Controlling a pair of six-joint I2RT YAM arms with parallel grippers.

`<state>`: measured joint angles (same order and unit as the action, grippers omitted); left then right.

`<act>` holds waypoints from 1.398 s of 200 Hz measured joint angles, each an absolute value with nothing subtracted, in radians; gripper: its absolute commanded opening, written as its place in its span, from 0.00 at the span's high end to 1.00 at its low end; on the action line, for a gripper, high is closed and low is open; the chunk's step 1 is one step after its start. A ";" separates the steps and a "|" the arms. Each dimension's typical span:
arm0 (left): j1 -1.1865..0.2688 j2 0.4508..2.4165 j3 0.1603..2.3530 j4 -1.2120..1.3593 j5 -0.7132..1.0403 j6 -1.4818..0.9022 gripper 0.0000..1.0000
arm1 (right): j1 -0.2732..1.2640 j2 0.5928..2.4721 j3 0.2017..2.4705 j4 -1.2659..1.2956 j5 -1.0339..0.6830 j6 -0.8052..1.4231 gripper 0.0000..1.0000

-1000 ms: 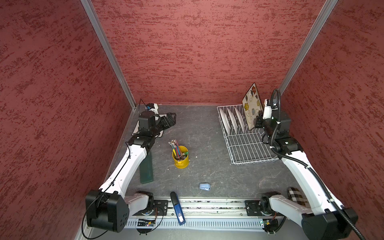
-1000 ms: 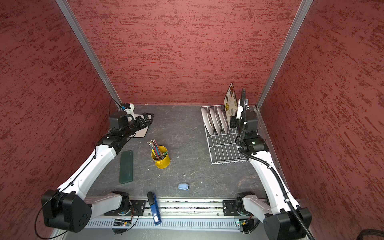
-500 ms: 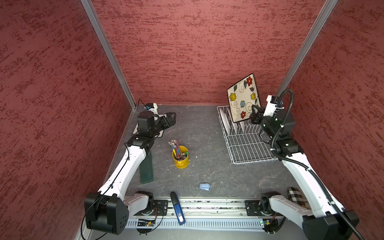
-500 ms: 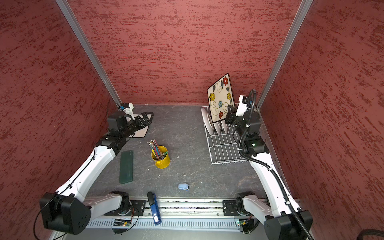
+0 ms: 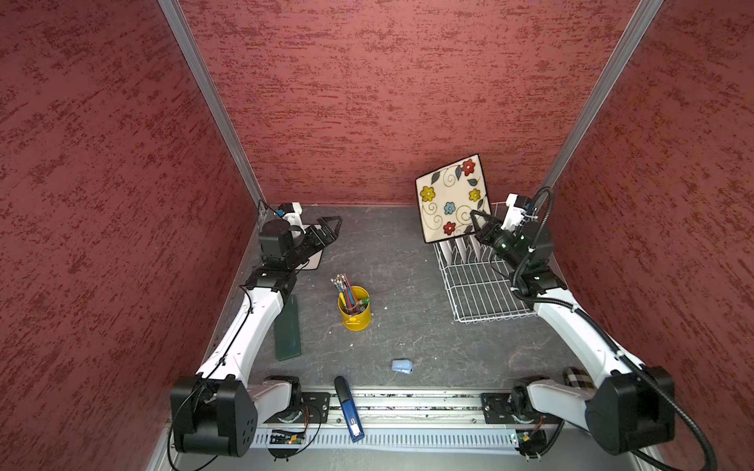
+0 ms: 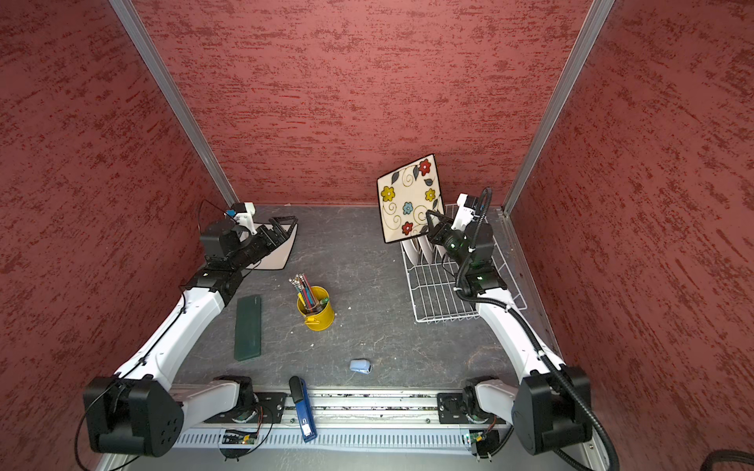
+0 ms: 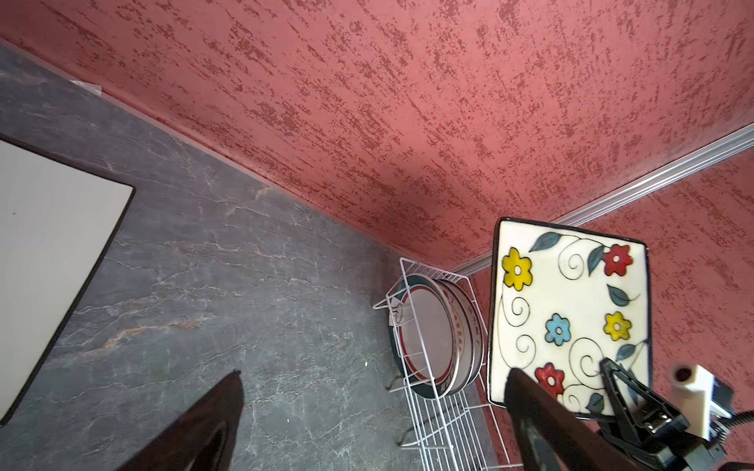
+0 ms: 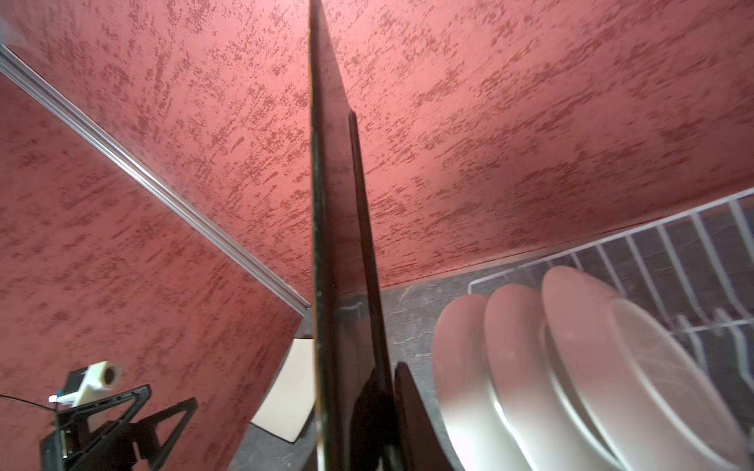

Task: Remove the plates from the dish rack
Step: 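Swing the floral plate toward the left gripper while the left gripper reaches toward it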

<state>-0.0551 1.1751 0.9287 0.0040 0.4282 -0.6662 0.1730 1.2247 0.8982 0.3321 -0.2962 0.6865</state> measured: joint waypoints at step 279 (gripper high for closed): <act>-0.166 1.407 0.923 0.414 0.798 -0.820 0.01 | 0.194 1.378 0.875 0.587 -0.592 1.018 1.00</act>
<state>-0.1658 1.4067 0.9226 0.4141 0.7982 -0.8200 0.1944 1.3785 0.8745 0.5869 -0.5919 1.0180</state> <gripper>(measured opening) 0.991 0.151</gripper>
